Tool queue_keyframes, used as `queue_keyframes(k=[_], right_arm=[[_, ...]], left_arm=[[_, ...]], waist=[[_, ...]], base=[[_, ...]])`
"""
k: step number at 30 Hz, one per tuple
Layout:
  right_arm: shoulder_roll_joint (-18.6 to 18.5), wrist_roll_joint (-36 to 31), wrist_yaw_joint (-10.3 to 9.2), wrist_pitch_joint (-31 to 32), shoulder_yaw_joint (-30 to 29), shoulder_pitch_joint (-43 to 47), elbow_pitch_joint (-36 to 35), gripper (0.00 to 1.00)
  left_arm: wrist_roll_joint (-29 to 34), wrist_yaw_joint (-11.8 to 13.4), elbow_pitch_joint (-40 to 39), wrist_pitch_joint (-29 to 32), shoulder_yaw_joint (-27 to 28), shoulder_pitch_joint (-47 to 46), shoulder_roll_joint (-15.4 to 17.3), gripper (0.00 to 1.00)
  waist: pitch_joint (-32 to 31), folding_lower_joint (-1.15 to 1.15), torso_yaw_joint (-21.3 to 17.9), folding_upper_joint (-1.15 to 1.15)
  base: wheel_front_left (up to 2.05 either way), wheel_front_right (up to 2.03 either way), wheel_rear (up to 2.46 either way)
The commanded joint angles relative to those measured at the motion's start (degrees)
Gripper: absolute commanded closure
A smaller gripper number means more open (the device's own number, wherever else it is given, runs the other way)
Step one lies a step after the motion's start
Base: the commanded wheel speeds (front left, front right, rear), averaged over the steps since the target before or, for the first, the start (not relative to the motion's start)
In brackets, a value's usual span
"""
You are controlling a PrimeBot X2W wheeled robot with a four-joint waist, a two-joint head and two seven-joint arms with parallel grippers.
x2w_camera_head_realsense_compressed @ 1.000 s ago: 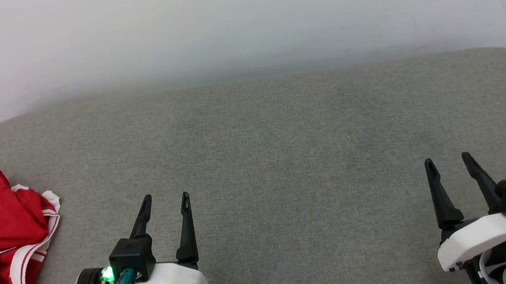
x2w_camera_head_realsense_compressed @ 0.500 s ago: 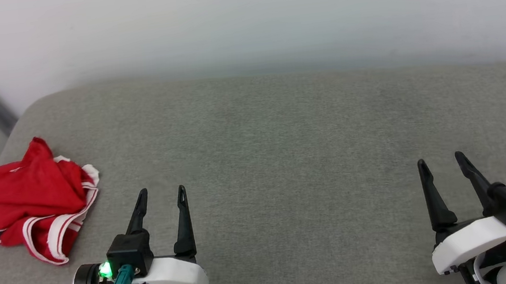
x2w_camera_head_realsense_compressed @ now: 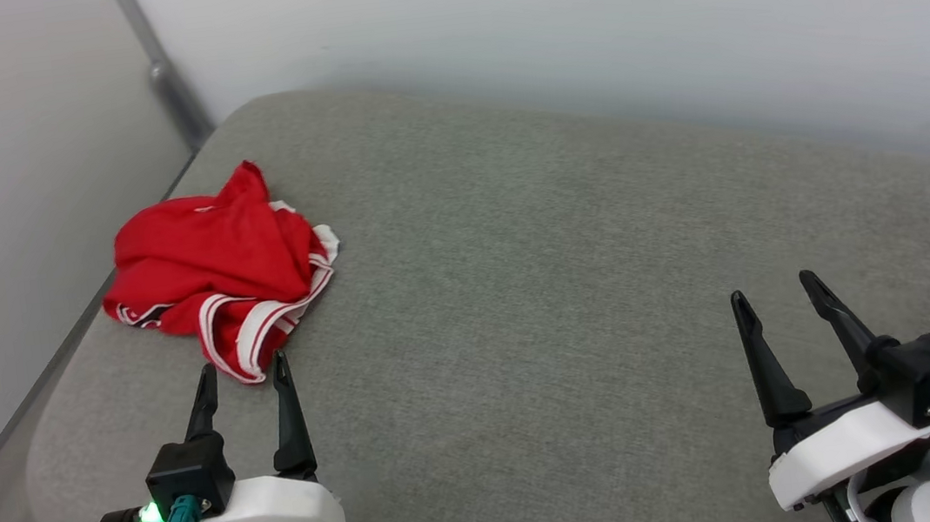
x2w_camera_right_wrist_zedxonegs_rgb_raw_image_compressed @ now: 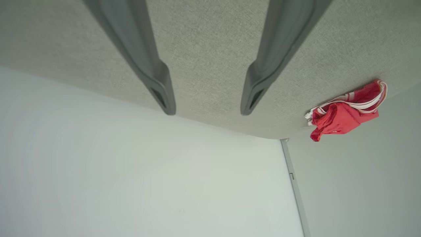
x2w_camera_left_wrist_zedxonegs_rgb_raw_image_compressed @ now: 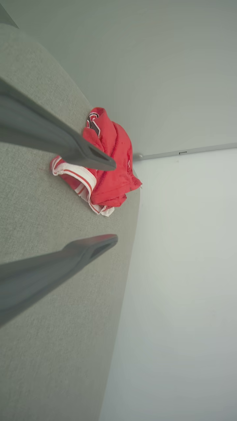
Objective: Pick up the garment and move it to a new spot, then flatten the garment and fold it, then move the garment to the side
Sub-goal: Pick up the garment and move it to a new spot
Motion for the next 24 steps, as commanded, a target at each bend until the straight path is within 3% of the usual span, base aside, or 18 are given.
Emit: queue_keyframes(k=[1, 13, 24], right_arm=[[0.1, -0.6, -0.04, 0.1, 0.2, 0.3, -0.9, 0.00], [0.1, -1.3, -0.04, 1.2, 1.9, -0.6, -2.4, 0.00], [0.1, -2.1, -0.04, 2.2, 2.6, -1.9, -3.6, 0.00]], left_arm=[[0.2, -0.1, -0.4, -0.2, 0.6, 0.4, 0.0, 0.00], [0.6, 0.0, -1.6, -0.2, 2.1, 0.8, -0.2, 0.00], [-0.5, -1.9, -0.8, -0.2, 3.4, -4.0, 0.0, 0.00]], waist=[[0.3, 0.00, 4.6, 0.00], [1.4, 0.00, 9.9, 0.00], [3.9, 0.00, 8.0, 0.00]], base=[[0.00, 0.00, 0.00], [0.00, 0.00, 0.00], [0.00, 0.00, 0.00]])
